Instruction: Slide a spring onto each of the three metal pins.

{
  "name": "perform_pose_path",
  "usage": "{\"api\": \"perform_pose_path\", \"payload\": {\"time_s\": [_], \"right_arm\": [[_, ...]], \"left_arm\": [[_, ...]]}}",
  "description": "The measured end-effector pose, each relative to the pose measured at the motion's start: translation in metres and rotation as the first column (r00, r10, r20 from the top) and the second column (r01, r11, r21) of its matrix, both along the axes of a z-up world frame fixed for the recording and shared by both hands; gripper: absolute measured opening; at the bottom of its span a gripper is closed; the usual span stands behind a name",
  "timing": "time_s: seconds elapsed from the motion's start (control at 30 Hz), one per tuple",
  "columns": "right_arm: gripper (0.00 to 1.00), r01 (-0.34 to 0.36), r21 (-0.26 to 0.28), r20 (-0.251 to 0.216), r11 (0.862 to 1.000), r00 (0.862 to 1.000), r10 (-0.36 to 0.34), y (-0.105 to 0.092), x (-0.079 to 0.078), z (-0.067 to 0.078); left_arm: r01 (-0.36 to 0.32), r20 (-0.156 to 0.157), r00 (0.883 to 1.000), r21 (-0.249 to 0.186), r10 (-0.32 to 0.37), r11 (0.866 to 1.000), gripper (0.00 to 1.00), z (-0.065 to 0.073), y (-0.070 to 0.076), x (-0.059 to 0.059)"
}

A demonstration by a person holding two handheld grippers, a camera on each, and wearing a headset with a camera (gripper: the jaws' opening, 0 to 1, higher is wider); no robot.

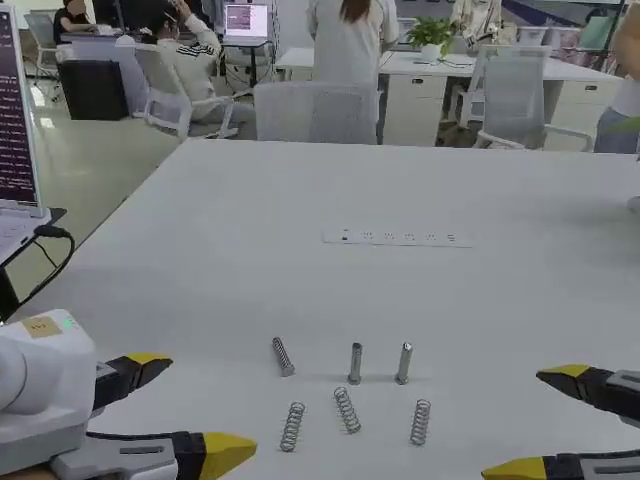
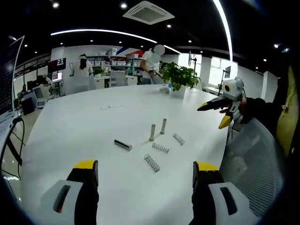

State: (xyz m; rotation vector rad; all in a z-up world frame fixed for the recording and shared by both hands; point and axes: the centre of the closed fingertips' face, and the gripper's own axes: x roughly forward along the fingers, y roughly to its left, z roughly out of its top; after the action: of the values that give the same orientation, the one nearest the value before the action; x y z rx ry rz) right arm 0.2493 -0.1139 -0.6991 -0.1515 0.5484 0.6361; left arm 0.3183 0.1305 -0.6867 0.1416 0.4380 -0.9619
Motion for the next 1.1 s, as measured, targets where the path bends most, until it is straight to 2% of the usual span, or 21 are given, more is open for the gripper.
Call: {"api": "perform_pose_path", "payload": {"time_s": [1.1], "right_arm": [[0.83, -0.002, -0.003, -0.002, 1.000, 1.000, 0.002, 0.0011, -0.0001, 0.0004]], "left_arm": [[0.002, 0.002, 1.000, -0.002, -0.002, 1.000, 0.79, 0.0004, -0.0001, 0.0017]]}}
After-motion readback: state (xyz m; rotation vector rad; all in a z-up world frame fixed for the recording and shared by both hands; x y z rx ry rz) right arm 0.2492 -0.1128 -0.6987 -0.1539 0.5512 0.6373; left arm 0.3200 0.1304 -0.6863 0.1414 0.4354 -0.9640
